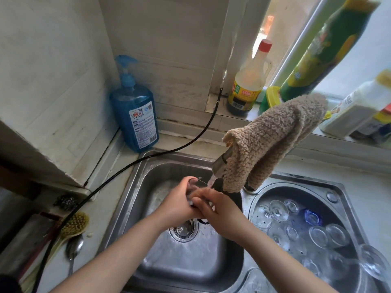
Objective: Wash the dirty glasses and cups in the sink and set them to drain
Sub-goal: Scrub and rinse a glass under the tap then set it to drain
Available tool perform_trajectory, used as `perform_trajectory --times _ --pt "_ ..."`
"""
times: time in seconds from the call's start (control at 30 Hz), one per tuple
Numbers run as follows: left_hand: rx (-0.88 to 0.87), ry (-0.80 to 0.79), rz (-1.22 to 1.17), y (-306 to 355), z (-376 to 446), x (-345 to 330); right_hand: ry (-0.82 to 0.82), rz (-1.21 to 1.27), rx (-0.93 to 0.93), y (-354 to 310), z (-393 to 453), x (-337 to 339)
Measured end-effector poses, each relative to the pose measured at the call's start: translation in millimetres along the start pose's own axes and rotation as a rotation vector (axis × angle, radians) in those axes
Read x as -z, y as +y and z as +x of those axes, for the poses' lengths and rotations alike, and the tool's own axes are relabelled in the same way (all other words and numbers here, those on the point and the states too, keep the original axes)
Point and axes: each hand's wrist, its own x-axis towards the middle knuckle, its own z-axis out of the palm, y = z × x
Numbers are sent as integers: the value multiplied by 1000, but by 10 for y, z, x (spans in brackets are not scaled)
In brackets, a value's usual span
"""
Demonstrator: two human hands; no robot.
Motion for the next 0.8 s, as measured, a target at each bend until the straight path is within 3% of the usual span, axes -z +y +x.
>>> perform_trajectory --times 0.13,0.27,0.47,0.57,0.6,0.63,0.7,0.8 --pt "-127 -157 -104 -3 34 172 -41 -253 301 171 -121 193" --pt "-142 -178 -24 42 77 163 -103 -442 325 348 -128 378" --pt "-183 268 143 93 48 -231 61 -133 -159 -130 48 -75" --pt "-186 395 332 14 -2 -425 8 126 -457 -163 241 -62" --pt "-192 423 366 -10 -14 -462 68 145 -527 -142 274 -71" --pt "-188 448 390 -28 -9 -459 67 83 -509 -105 254 -105" --pt "-176 470 430 -45 26 -359 14 -100 -271 -134 124 -140" --pt "-165 279 528 -86 73 -132 12 -316 49 146 -102 -59"
